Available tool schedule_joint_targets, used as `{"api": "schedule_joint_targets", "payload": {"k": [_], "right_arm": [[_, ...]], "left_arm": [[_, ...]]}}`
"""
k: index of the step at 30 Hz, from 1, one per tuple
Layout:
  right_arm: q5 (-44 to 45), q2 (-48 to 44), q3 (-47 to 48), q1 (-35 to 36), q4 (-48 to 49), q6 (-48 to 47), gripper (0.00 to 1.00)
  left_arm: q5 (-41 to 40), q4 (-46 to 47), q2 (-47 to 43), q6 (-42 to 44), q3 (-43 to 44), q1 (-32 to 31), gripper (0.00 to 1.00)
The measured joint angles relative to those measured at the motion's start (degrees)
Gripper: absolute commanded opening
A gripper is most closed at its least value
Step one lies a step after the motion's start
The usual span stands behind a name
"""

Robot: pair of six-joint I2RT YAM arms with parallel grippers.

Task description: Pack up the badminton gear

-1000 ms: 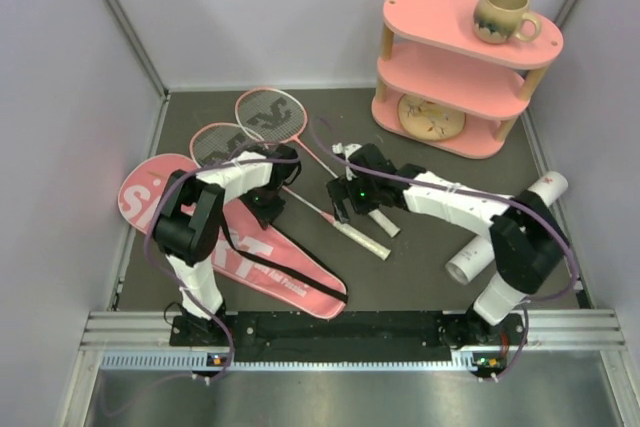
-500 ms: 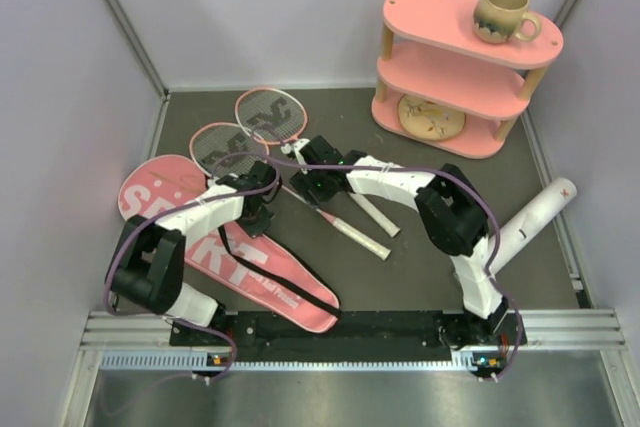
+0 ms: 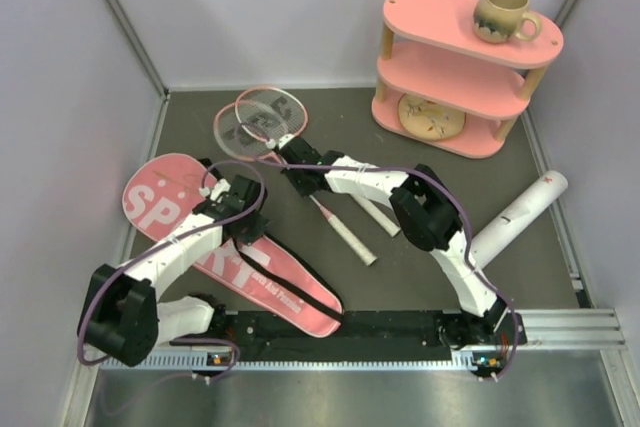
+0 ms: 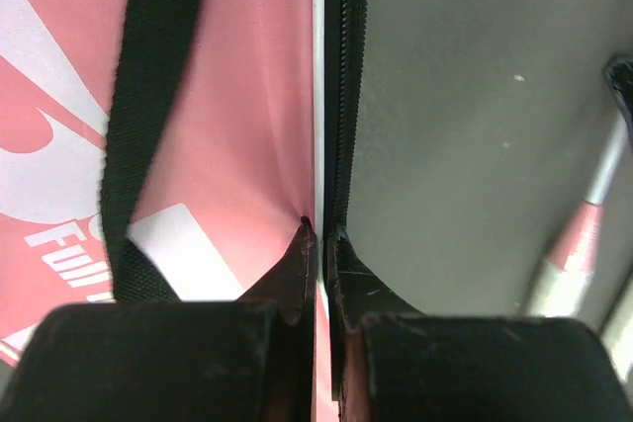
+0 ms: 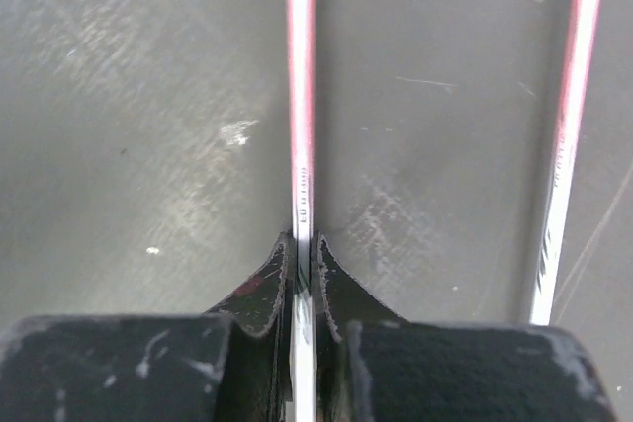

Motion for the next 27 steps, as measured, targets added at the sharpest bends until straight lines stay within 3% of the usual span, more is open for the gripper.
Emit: {"api": "schedule_joint_targets", "payload": {"k": [4, 8, 10, 11, 12, 14, 17, 22, 27], "right_arm": [[3.45, -0.94, -2.71, -1.27, 3.13, 4.48, 0.00], [1.40, -2.56, -5.55, -4.94, 4.85, 3.52, 0.02], [0.02, -2.73, -5.68, -6.21, 5.03, 2.10, 0.24], [-0.98, -2.86, -5.70, -6.86, 4.76, 1.36, 0.50], [-1.46, -3.08, -5.79, -7.26, 4.20, 0.61, 0.59], [-2.75, -4.33, -6.60, -7.56, 2.38, 0.74, 0.73], [-5.99, -9.42, -10.40, -7.34, -2.25, 2.19, 0.84], [-17.25, -24.41, -17.84, -7.06, -4.79, 7.15, 0.86], [-31.67, -35.21, -24.65, -6.27, 5.20, 13.49, 0.80]], "left_arm": [[1.07, 1.57, -6.27, 0.37, -2.27, 0.00, 0.00], [1.77, 2.67, -11.06, 1.42, -3.80, 0.02, 0.00], [2.32, 4.22, -13.14, 3.06, -4.90, 0.02, 0.00], [2.80, 5.33, -14.47, 4.00, -5.79, 0.04, 0.00], [3.54, 6.86, -16.44, 5.29, -7.06, 0.07, 0.00], [4.96, 9.62, -19.96, 7.28, -9.25, 0.09, 0.00], [7.10, 14.78, -26.45, 10.29, -12.83, 0.11, 0.00], [9.68, 21.31, -32.87, 13.64, -15.13, 0.11, 0.00], [10.97, 25.81, -36.54, 14.60, -18.18, 0.11, 0.00]]}}
